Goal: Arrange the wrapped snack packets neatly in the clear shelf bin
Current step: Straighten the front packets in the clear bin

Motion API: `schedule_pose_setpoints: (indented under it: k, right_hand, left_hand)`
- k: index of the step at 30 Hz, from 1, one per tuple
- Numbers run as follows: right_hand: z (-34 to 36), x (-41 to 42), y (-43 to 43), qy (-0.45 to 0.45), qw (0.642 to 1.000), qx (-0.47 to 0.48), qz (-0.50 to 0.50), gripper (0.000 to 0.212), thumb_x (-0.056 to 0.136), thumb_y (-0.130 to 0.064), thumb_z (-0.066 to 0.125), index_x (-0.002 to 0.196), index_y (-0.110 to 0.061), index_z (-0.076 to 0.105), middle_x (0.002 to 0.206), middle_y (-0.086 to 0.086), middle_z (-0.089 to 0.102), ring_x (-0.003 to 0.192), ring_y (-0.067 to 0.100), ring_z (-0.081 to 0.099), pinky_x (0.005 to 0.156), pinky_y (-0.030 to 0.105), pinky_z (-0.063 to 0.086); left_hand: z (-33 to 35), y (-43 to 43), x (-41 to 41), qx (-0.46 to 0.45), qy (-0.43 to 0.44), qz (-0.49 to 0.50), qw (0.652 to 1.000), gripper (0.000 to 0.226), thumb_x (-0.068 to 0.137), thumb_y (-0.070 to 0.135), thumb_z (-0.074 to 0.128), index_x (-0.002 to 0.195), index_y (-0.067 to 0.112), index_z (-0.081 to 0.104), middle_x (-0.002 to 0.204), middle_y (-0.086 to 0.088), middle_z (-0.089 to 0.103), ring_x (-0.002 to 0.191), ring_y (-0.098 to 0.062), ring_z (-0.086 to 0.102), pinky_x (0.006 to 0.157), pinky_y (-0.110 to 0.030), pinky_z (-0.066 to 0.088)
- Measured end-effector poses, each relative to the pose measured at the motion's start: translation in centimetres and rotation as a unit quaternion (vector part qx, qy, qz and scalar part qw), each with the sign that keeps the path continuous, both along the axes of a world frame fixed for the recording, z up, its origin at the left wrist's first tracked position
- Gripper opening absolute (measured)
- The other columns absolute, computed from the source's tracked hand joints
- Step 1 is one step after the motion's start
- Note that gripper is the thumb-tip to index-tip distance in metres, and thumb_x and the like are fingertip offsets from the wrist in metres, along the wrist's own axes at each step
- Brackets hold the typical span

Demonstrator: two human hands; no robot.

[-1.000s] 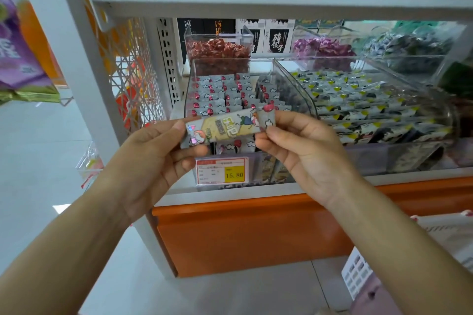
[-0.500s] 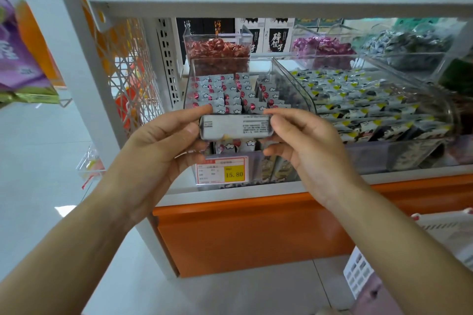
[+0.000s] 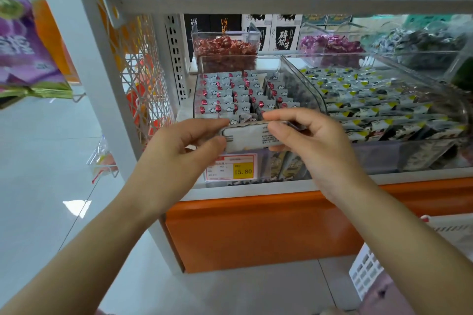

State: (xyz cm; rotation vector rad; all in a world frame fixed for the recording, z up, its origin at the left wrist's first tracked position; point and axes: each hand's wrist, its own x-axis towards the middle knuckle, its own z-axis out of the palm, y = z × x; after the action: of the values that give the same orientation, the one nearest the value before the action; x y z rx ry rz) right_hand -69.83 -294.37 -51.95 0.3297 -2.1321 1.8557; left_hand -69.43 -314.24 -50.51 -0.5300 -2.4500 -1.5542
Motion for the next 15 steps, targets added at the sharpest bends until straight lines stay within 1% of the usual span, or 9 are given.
schedule_pose_setpoints:
  k: [2, 3, 4, 6, 8, 10, 13, 15]
  right_hand:
    - [-0.1, -0.1, 0.1, -0.004, 1.0, 0.0, -0.001, 0.015, 0.085, -0.018, 0.065, 0.097, -0.025, 0.071, 0.096, -0.006, 0.069, 0.074, 0.01, 0.069, 0.065, 0.018, 0.053]
    - [-0.1, -0.2, 0.1, -0.008, 1.0, -0.002, 0.003, 0.015, 0.084, -0.018, 0.066, 0.097, -0.025, 0.071, 0.097, -0.005, 0.07, 0.073, 0.012, 0.07, 0.064, 0.019, 0.053]
    - [-0.2, -0.2, 0.1, -0.014, 1.0, -0.006, 0.007, 0.015, 0.084, -0.018, 0.067, 0.097, -0.024, 0.071, 0.098, -0.003, 0.071, 0.073, 0.014, 0.07, 0.064, 0.02, 0.054]
    - [-0.2, -0.3, 0.1, -0.024, 1.0, -0.013, 0.016, 0.017, 0.08, -0.022, 0.068, 0.097, -0.023, 0.072, 0.1, -0.001, 0.071, 0.078, 0.015, 0.07, 0.065, 0.023, 0.056]
    - [-0.3, -0.4, 0.1, -0.029, 0.999, -0.02, 0.023, 0.018, 0.079, -0.023, 0.068, 0.097, -0.024, 0.071, 0.103, 0.0, 0.07, 0.083, 0.014, 0.07, 0.064, 0.022, 0.055]
    - [-0.3, -0.4, 0.1, -0.034, 0.999, -0.028, 0.03, 0.016, 0.081, -0.018, 0.067, 0.095, -0.025, 0.071, 0.103, -0.001, 0.07, 0.085, 0.014, 0.07, 0.063, 0.021, 0.054]
    - [-0.4, -0.5, 0.1, -0.039, 0.998, -0.023, 0.032, 0.016, 0.082, -0.018, 0.067, 0.094, -0.027, 0.071, 0.103, -0.002, 0.07, 0.085, 0.014, 0.07, 0.064, 0.023, 0.055]
    - [-0.2, -0.5, 0.1, -0.035, 0.999, -0.012, 0.027, 0.016, 0.082, -0.017, 0.068, 0.094, -0.027, 0.07, 0.104, -0.004, 0.069, 0.085, 0.012, 0.069, 0.064, 0.022, 0.055]
  left_hand:
    - [0.2, -0.1, -0.1, 0.007, 0.0, 0.004, 1.0, 0.027, 0.087, 0.021, 0.055, 0.102, 0.04, 0.067, 0.088, 0.021, 0.07, 0.079, 0.002, 0.064, 0.066, -0.007, 0.048]
    - [0.3, -0.1, -0.1, 0.01, -0.003, 0.005, 1.0, 0.027, 0.087, 0.019, 0.054, 0.098, 0.04, 0.067, 0.085, 0.022, 0.07, 0.076, 0.003, 0.064, 0.064, -0.006, 0.047]
    - [0.5, -0.2, -0.1, 0.01, -0.009, 0.003, 1.0, 0.026, 0.087, 0.018, 0.054, 0.095, 0.039, 0.068, 0.082, 0.021, 0.07, 0.074, 0.003, 0.064, 0.063, -0.007, 0.047]
    - [0.8, -0.5, -0.3, 0.003, -0.031, -0.014, 0.999, 0.027, 0.09, 0.014, 0.053, 0.091, 0.034, 0.07, 0.081, 0.02, 0.071, 0.072, 0.0, 0.064, 0.062, -0.015, 0.052]
    - [1.0, -1.0, -0.4, -0.006, -0.047, -0.036, 0.998, 0.026, 0.091, 0.012, 0.053, 0.087, 0.03, 0.072, 0.082, 0.022, 0.072, 0.07, -0.001, 0.065, 0.061, -0.019, 0.054]
    - [1.2, -1.3, -0.6, -0.009, -0.043, -0.044, 0.998, 0.023, 0.09, 0.011, 0.055, 0.087, 0.028, 0.07, 0.078, 0.016, 0.073, 0.069, -0.002, 0.067, 0.06, -0.02, 0.054]
    - [1.0, -1.5, -0.8, -0.008, -0.041, -0.04, 0.998, 0.01, 0.09, 0.011, 0.055, 0.082, 0.013, 0.061, 0.076, 0.007, 0.074, 0.07, -0.005, 0.069, 0.059, -0.02, 0.054]
    - [0.9, -1.5, -0.9, -0.004, -0.056, -0.042, 0.998, 0.01, 0.089, 0.011, 0.056, 0.08, 0.01, 0.059, 0.076, 0.004, 0.074, 0.072, -0.006, 0.069, 0.06, -0.02, 0.054]
